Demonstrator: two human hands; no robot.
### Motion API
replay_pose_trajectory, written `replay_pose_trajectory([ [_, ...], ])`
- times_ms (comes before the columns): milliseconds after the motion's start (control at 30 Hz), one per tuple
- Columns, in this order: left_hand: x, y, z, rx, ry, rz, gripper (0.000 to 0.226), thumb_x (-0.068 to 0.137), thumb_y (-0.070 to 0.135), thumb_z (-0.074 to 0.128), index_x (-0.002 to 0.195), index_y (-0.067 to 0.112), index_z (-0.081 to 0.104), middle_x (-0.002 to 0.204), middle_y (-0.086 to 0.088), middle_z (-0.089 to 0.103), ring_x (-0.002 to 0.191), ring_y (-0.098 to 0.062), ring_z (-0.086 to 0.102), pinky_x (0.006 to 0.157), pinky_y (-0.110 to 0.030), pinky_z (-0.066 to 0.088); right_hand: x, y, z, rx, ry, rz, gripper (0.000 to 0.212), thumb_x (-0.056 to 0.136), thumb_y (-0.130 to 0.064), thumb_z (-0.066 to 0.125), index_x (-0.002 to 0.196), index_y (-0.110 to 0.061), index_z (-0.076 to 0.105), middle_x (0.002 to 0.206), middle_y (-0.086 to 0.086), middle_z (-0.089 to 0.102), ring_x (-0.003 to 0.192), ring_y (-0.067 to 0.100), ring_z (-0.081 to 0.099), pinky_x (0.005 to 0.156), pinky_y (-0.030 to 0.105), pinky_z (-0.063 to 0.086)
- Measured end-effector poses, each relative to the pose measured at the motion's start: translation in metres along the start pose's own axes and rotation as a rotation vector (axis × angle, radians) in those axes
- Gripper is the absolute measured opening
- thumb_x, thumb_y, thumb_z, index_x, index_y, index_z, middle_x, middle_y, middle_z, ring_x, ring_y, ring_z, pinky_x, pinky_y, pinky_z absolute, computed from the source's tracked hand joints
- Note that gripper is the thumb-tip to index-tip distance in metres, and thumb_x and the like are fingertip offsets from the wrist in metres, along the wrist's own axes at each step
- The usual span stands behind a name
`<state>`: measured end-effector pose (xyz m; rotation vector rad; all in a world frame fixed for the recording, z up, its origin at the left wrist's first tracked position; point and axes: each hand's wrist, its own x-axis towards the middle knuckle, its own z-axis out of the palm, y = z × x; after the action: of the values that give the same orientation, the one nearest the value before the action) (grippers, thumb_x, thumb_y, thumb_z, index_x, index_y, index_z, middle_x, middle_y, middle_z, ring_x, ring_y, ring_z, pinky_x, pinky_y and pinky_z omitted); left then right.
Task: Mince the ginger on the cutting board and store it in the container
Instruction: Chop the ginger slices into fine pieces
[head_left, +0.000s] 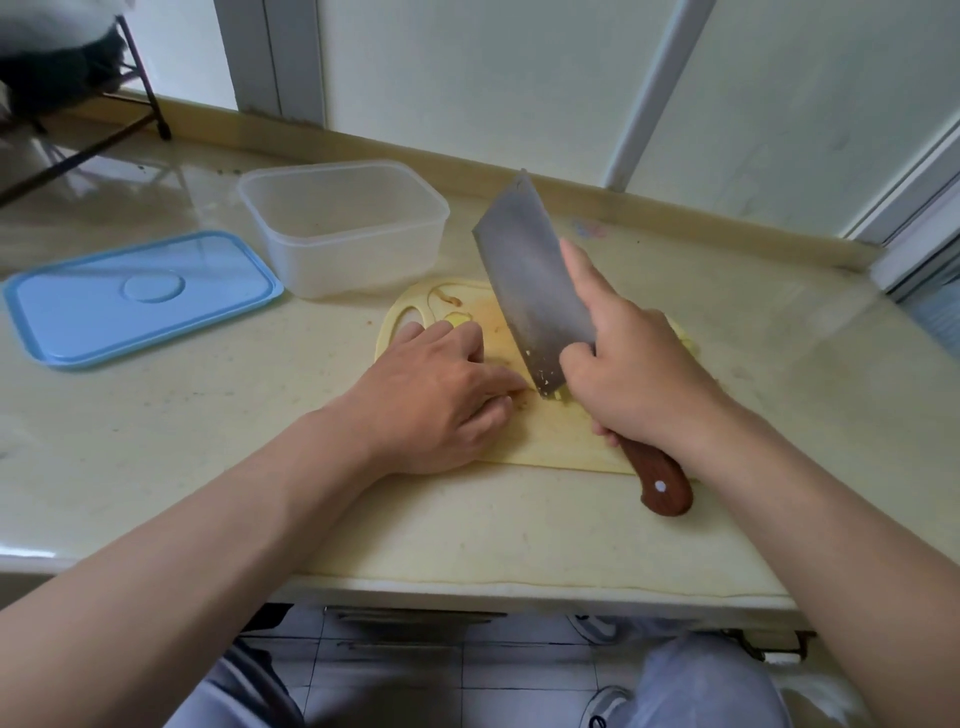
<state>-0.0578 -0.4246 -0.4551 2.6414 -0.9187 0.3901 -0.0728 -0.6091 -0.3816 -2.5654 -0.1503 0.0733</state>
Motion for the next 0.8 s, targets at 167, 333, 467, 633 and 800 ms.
replay_pose_trajectory([
  [167,-0.001,0.0,-0.001,-0.009,0.0,0.006,0.043,0.091,0.046,0.037,0.116,0.036,0.071,0.085,0.002,0.043,0.074,-0.025,0.049,0.076,-0.042,0.039,-0.003,0.011,-0.004,0.146,-0.004,0.061,0.092,0.091,-0.006,0.041,0.155,-0.066,0.011,0.076,0.008,0.066,0.043,0.024,0.061,0.044,0.04,0.059],
  [333,-0.001,-0.001,-0.002,-0.039,0.049,0.022,0.034,0.088,0.037,0.042,0.093,0.019,0.072,0.08,-0.001,0.049,0.071,-0.027,0.049,0.071,-0.044,0.043,0.002,0.02,-0.015,0.318,0.002,0.146,0.091,0.09,-0.001,0.04,0.156,-0.061,0.022,0.062,0.008,0.064,0.043,0.024,0.054,0.044,0.035,0.053],
  [467,0.0,-0.001,-0.005,-0.116,0.175,-0.077,0.022,0.078,0.026,0.047,0.077,0.01,0.062,0.07,-0.003,0.052,0.063,-0.029,0.05,0.063,-0.035,0.042,-0.001,0.018,-0.016,0.389,-0.078,0.158,0.089,0.091,0.0,0.038,0.155,-0.06,0.027,0.063,0.012,0.064,0.045,0.024,0.054,0.046,0.034,0.051],
  [633,-0.001,-0.001,-0.004,-0.119,0.163,-0.165,0.022,0.076,0.026,0.046,0.075,0.008,0.059,0.069,-0.005,0.054,0.062,-0.031,0.05,0.062,-0.037,0.043,-0.003,0.013,0.0,0.423,-0.153,0.176,0.091,0.09,0.002,0.037,0.159,-0.054,0.021,0.059,0.011,0.063,0.049,0.025,0.056,0.045,0.033,0.051],
  [800,-0.002,0.0,-0.006,-0.1,0.139,-0.161,0.025,0.077,0.029,0.045,0.076,0.009,0.06,0.07,-0.004,0.055,0.063,-0.028,0.05,0.064,-0.03,0.034,0.004,0.033,-0.015,0.359,-0.089,0.223,0.091,0.088,0.002,0.036,0.16,-0.051,0.022,0.063,0.014,0.062,0.042,0.023,0.054,0.043,0.032,0.049],
])
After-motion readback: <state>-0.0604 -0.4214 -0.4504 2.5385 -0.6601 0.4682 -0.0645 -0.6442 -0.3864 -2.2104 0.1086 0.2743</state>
